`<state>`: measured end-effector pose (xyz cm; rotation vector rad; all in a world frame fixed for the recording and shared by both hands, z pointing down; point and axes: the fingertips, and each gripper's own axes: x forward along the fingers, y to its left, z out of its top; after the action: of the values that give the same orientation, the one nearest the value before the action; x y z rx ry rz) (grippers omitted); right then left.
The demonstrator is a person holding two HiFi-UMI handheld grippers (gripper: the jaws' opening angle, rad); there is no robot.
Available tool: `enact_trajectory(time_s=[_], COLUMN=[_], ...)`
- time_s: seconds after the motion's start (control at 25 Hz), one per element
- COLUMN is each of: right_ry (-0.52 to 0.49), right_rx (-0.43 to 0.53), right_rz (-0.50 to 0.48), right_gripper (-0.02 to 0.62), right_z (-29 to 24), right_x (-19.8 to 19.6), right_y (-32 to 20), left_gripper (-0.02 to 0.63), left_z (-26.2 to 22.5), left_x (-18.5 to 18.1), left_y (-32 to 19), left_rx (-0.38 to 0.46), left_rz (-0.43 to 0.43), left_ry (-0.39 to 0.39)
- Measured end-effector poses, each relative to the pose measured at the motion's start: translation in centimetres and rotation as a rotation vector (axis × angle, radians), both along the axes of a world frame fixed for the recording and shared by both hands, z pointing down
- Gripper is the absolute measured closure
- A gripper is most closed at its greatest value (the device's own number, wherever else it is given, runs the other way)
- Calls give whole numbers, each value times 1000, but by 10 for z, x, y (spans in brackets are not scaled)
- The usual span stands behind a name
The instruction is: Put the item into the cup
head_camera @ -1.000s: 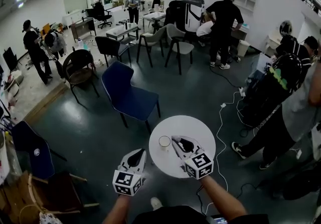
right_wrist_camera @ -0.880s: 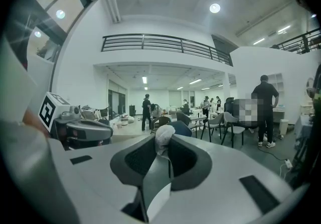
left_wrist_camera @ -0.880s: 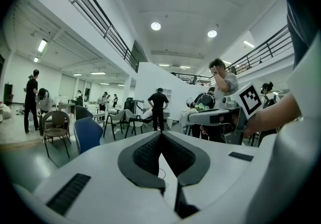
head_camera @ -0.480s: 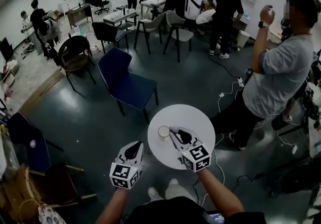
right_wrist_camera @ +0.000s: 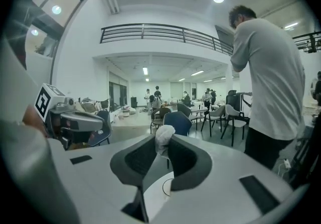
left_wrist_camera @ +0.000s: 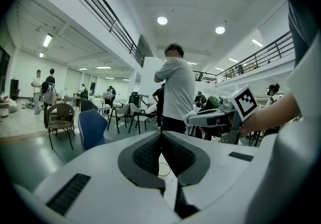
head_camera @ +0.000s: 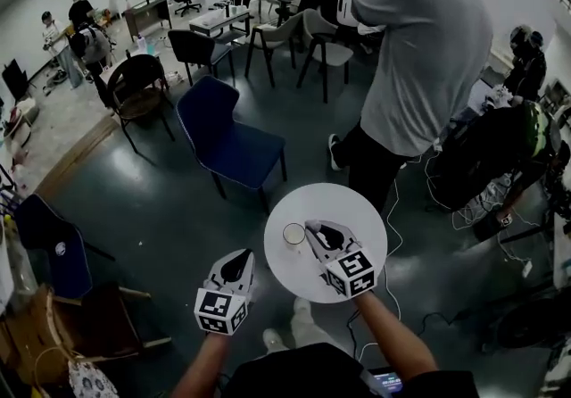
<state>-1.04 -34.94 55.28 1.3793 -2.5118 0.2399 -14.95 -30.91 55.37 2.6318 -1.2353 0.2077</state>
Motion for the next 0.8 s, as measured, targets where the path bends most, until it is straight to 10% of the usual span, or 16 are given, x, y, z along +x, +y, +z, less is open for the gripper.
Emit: enact_trajectory(time_s=[0.8], right_ry=[216], right_rx=[-142], right_rz=[-170], right_gripper=[517], right_z=[129], right_x=[16], right_y=[-113], left_gripper=[591], left_z=[93], left_x=[24], left_y=[-70], left_rx=[-165], left_rz=[-99], left_ry=[-45])
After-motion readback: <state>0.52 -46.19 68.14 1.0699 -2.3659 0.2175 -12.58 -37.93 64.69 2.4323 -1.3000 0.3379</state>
